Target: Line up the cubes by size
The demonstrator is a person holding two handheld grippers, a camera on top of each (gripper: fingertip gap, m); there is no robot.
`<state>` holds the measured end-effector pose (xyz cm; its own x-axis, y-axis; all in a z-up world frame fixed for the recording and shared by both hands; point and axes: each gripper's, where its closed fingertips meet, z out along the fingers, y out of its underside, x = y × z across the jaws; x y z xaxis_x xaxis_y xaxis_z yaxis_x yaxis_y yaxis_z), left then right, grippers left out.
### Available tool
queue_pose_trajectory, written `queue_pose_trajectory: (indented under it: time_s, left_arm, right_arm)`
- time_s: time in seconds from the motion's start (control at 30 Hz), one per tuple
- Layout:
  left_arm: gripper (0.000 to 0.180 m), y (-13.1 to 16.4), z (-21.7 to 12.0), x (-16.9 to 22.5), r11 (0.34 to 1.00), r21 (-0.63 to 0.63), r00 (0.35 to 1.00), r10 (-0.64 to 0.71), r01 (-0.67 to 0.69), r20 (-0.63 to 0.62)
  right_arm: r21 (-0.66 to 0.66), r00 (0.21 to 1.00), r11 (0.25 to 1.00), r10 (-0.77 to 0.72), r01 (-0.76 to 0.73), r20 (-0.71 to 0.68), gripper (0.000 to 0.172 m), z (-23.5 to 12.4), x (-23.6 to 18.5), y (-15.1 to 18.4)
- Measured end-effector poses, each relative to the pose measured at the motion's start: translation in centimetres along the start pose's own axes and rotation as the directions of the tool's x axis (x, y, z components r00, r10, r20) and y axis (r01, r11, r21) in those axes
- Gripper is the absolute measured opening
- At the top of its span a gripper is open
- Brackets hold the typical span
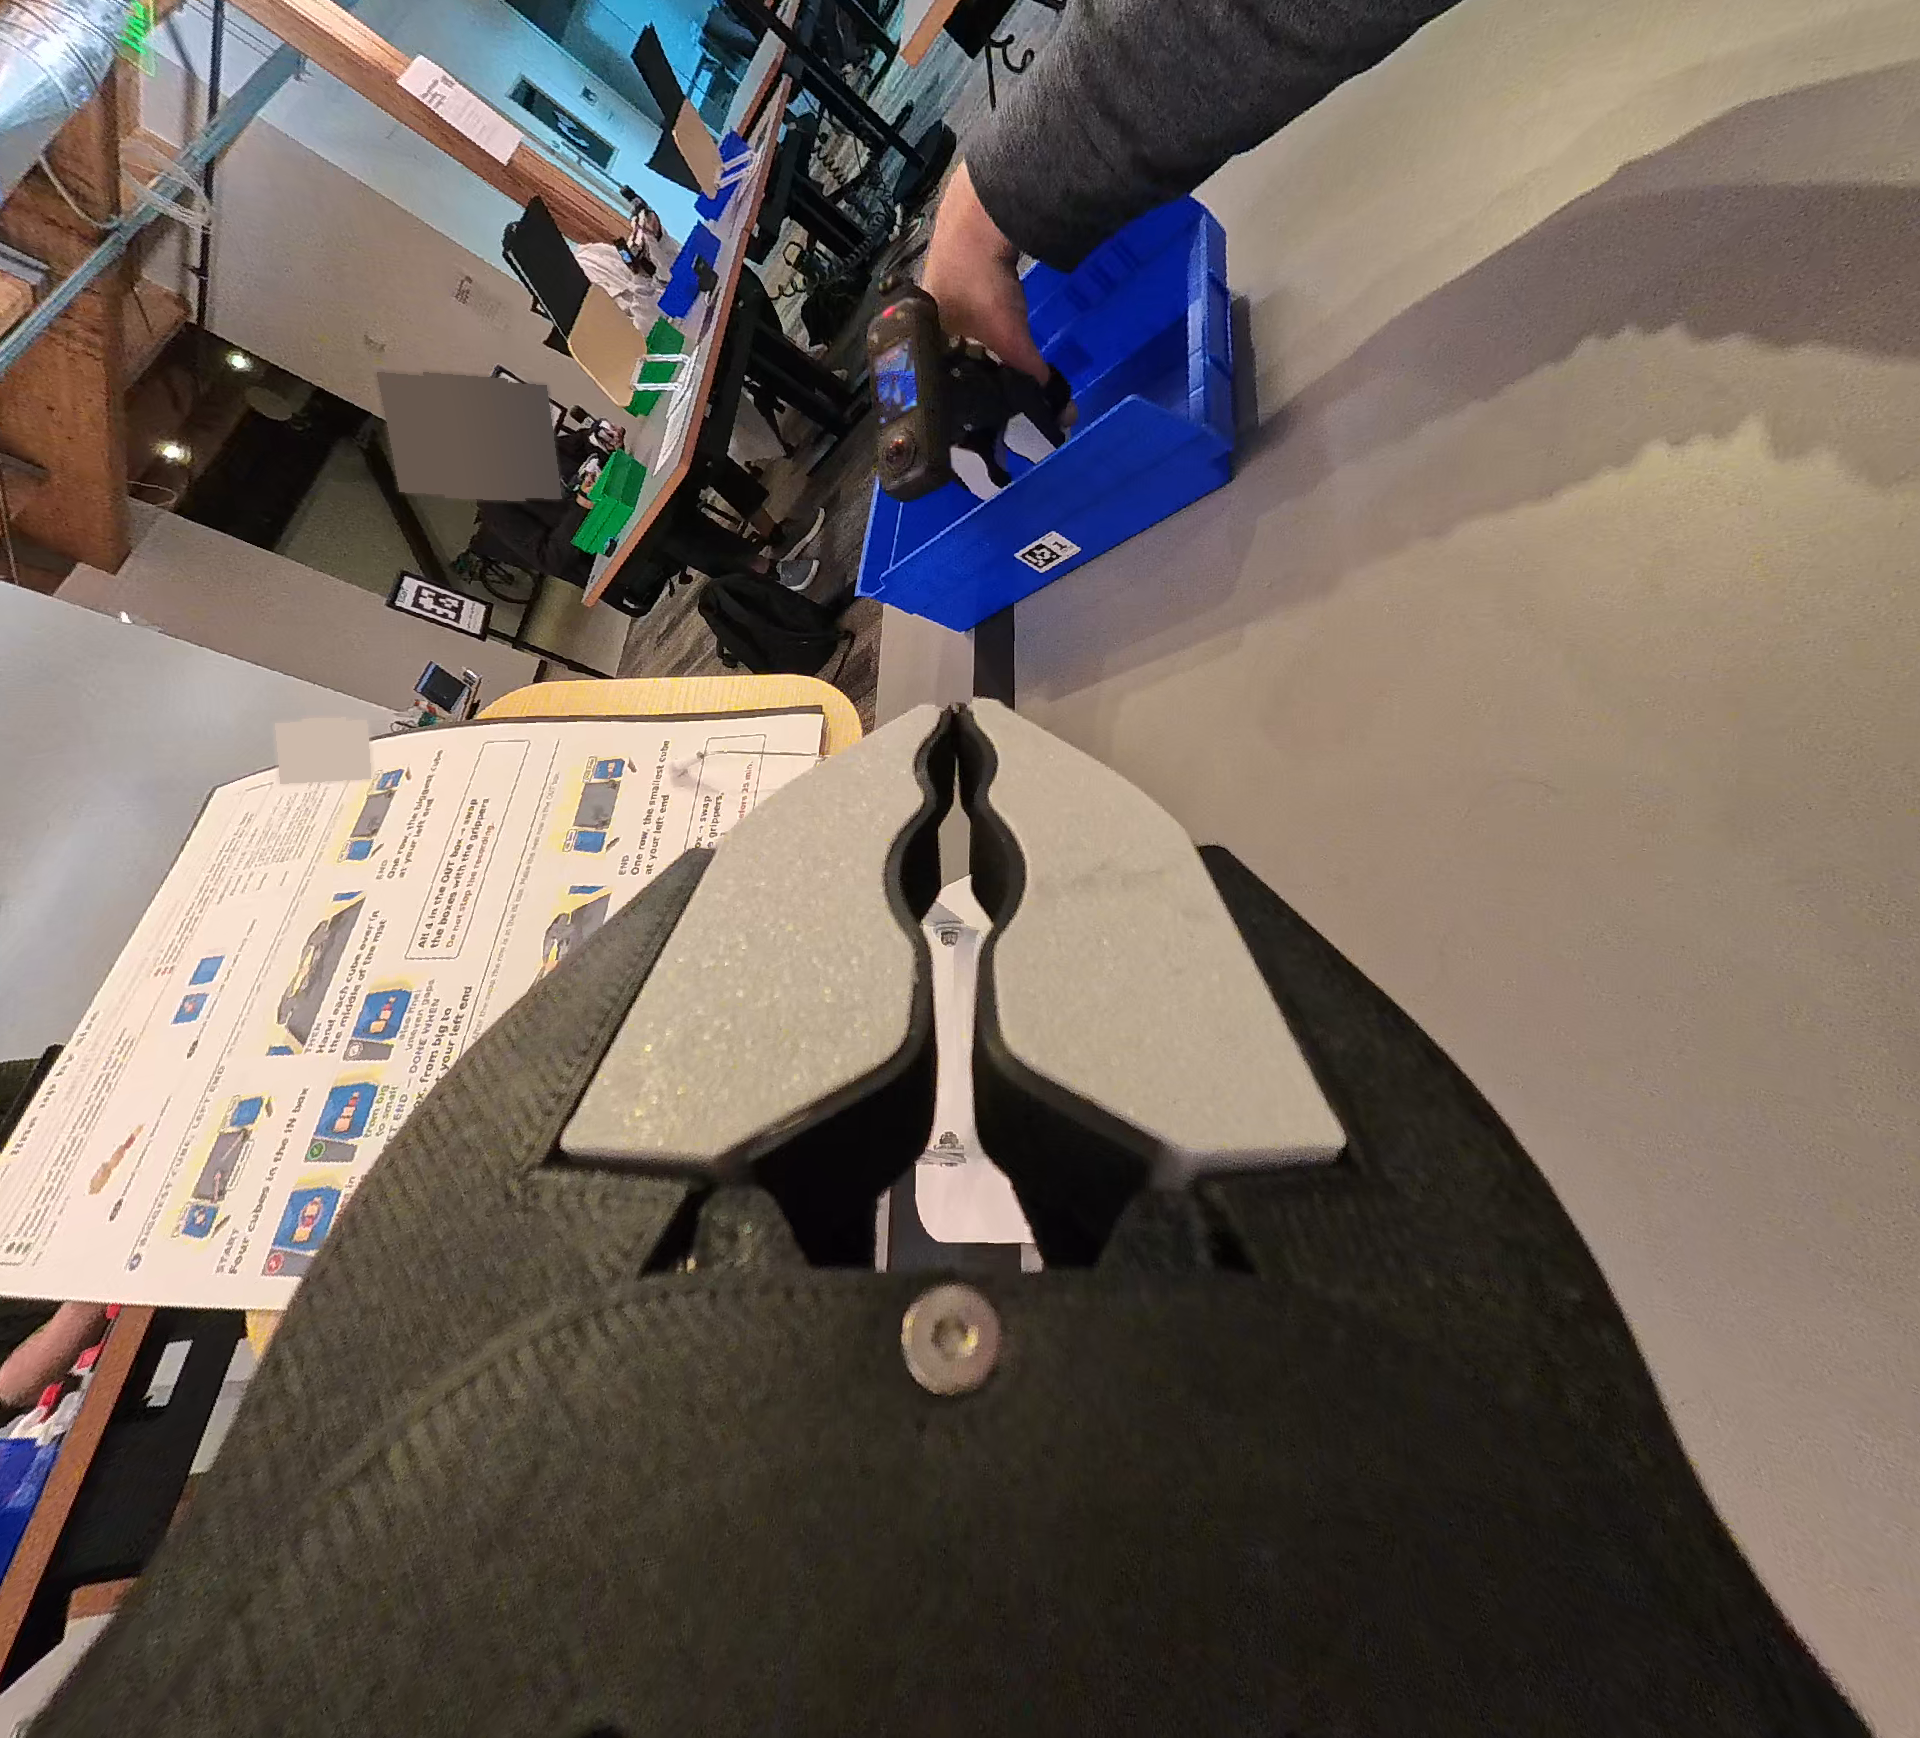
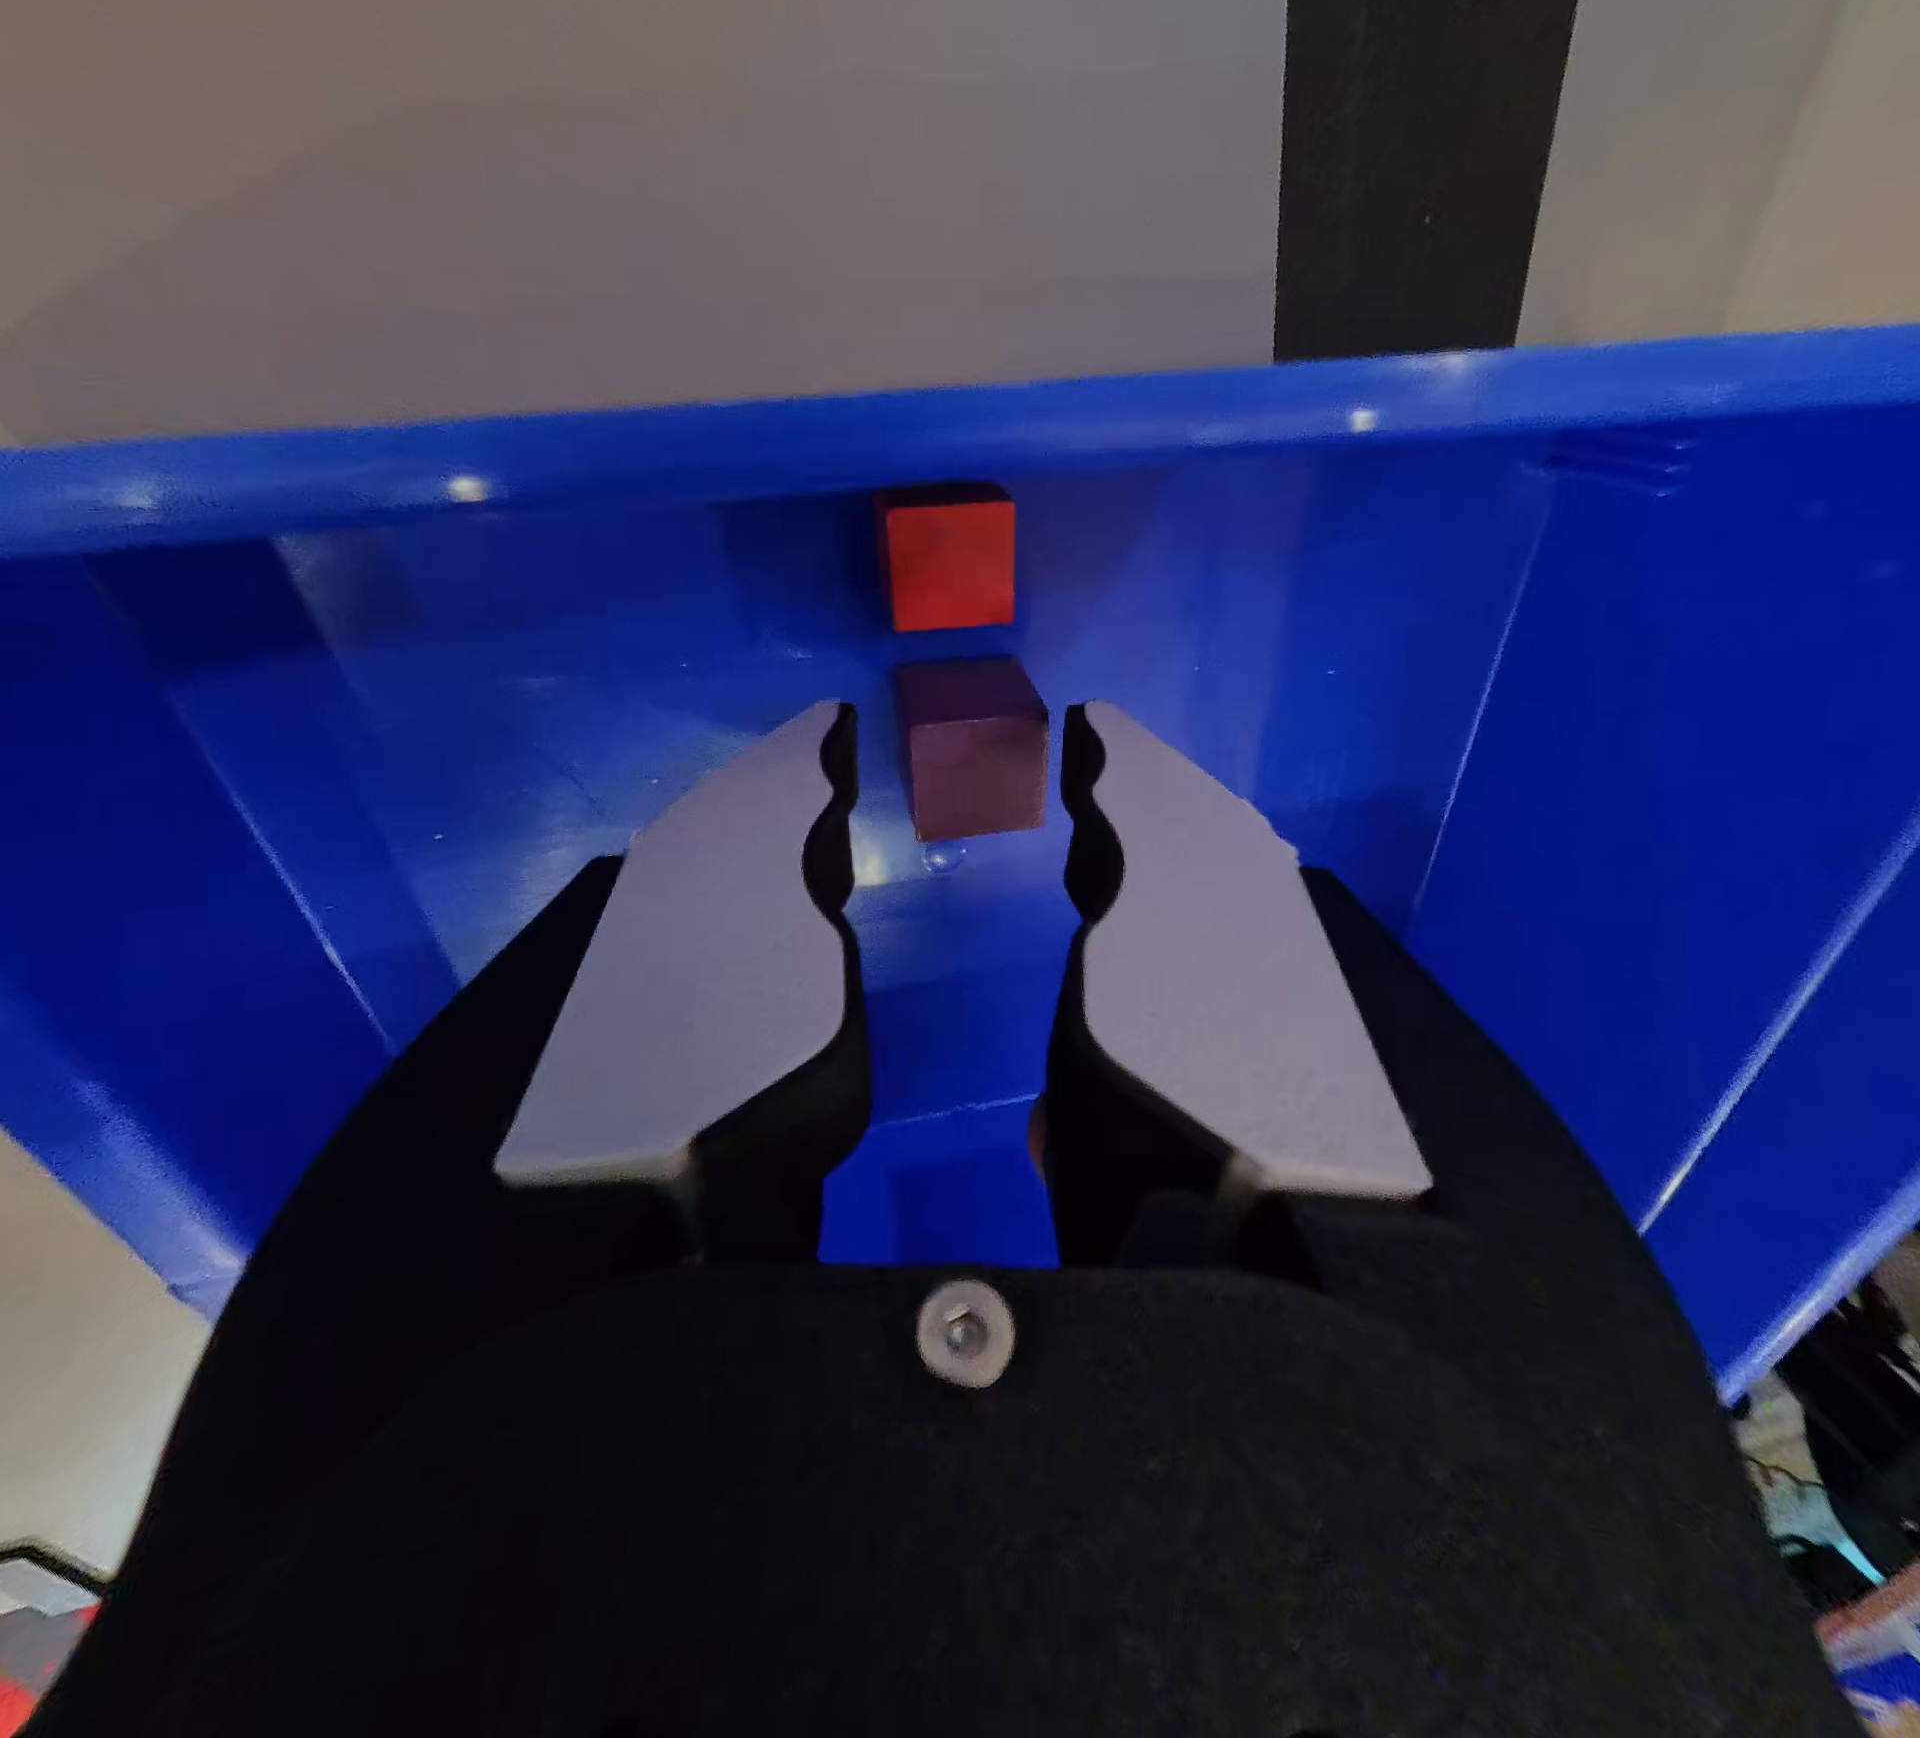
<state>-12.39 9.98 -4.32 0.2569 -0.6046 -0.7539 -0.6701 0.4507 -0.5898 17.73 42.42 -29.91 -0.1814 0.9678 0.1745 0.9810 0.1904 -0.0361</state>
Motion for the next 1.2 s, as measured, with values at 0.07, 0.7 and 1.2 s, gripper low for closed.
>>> queue_pose_trajectory:
  time_s: [0.07, 0.7, 1.2]
  left_arm:
    - [0.000, 0.0, 0.0, 0.0, 1.000, -0.002, 1.000, 0.001, -0.001, 0.001]
    - [0.000, -1.1, -4.2, -1.8, 0.998, -0.032, 0.989, 0.049, -0.045, 0.143]
    - [0.000, 1.9, -6.3, -3.2, 0.992, -0.129, 0.980, 0.032, -0.006, 0.194]
  right_arm:
    - [-0.003, 1.000, 1.000, 0.008, -0.008, -0.018, 0.039, -0.6, 0.1, 0.0]
    - [0.478, 0.800, 0.789, -0.030, 0.387, -0.599, 0.029, -23.6, -14.5, -22.0]
    - [0.631, 0.778, 0.498, -0.156, 0.594, -0.609, 0.028, -26.0, -21.5, -36.4]
